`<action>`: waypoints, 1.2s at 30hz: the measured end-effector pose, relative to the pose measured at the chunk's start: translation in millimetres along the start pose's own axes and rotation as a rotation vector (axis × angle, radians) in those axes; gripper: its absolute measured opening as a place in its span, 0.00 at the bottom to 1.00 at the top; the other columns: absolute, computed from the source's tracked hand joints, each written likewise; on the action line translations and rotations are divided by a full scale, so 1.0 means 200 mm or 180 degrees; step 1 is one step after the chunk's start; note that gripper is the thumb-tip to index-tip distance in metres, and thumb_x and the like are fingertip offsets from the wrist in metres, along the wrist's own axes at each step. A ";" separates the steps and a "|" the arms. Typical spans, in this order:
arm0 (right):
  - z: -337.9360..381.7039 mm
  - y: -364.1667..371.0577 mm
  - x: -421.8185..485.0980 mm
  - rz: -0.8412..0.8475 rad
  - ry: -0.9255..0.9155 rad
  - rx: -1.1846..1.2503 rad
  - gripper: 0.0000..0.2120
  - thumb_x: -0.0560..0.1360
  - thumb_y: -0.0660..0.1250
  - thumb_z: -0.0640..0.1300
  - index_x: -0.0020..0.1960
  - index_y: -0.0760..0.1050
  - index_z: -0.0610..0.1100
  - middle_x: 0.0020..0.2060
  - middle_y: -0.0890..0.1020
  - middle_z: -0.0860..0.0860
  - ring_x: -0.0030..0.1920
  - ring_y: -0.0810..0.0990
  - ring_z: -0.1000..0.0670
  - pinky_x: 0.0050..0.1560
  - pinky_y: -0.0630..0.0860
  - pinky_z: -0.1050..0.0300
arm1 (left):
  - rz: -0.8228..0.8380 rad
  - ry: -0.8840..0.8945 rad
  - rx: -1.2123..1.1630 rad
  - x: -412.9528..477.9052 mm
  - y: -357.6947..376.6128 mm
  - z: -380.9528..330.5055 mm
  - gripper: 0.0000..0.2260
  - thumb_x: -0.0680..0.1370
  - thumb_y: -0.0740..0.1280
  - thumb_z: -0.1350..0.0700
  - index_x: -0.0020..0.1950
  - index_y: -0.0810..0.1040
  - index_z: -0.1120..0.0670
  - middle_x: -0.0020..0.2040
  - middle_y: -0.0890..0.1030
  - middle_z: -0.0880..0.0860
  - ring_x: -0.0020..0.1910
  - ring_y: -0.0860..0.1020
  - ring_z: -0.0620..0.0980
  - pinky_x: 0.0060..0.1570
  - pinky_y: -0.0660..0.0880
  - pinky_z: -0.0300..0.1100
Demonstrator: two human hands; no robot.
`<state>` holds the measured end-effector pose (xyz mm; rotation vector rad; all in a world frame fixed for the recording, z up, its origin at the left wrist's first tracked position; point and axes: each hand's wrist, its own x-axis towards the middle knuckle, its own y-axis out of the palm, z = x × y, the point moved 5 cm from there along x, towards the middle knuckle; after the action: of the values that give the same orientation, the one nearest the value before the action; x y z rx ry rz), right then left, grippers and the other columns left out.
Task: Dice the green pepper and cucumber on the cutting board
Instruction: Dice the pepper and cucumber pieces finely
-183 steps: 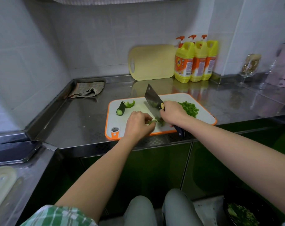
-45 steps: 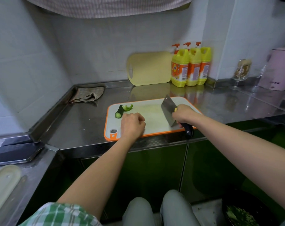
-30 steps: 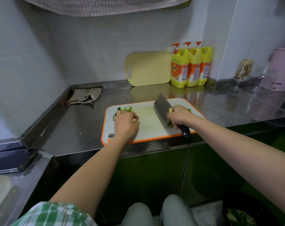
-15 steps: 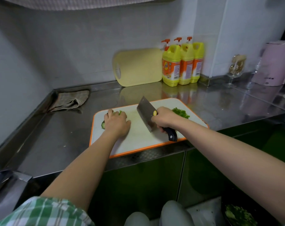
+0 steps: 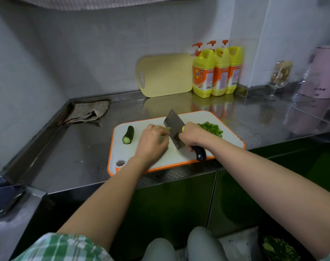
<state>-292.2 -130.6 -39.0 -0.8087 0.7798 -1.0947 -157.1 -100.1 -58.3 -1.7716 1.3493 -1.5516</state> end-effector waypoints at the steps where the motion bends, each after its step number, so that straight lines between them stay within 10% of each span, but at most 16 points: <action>1: 0.01 0.00 -0.01 0.0000 -0.0005 -0.0057 0.06 0.72 0.62 0.30 0.37 0.73 0.33 0.20 0.75 0.44 0.29 0.78 0.42 0.41 0.81 0.51 | 0.0031 0.0077 -0.0083 -0.03 0.01 -0.03 0.10 0.75 0.67 0.58 0.54 0.84 0.54 0.55 0.83 0.51 0.55 0.74 0.53 0.54 0.66 0.40; 10: -0.02 0.00 -0.15 0.0083 -0.0022 -0.0273 0.02 0.73 0.63 0.31 0.44 0.74 0.31 0.27 0.77 0.41 0.32 0.79 0.41 0.43 0.81 0.48 | -0.0079 0.0084 -0.0586 -0.19 -0.06 -0.15 0.15 0.65 0.68 0.65 0.50 0.77 0.55 0.49 0.79 0.52 0.51 0.74 0.54 0.49 0.70 0.46; 22: -0.08 0.01 -0.21 0.0024 0.0005 0.0148 0.12 0.76 0.55 0.35 0.35 0.70 0.35 0.17 0.74 0.45 0.23 0.75 0.45 0.33 0.75 0.58 | 0.0036 -0.1107 -0.0222 -0.18 0.02 -0.05 0.16 0.74 0.67 0.44 0.58 0.81 0.49 0.50 0.82 0.50 0.53 0.76 0.53 0.52 0.74 0.49; 36: -0.03 -0.13 -0.24 -0.0246 -0.0351 0.0033 0.05 0.77 0.57 0.38 0.44 0.69 0.39 0.33 0.78 0.39 0.23 0.75 0.46 0.23 0.68 0.63 | -0.0412 -0.0040 0.0138 -0.21 0.01 -0.14 0.03 0.71 0.73 0.60 0.42 0.86 0.58 0.45 0.81 0.55 0.45 0.77 0.56 0.44 0.75 0.48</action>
<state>-321.3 -91.5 -11.8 -0.8891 0.6543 -1.1123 -180.3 -56.6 -74.0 -1.8715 1.2067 -1.6212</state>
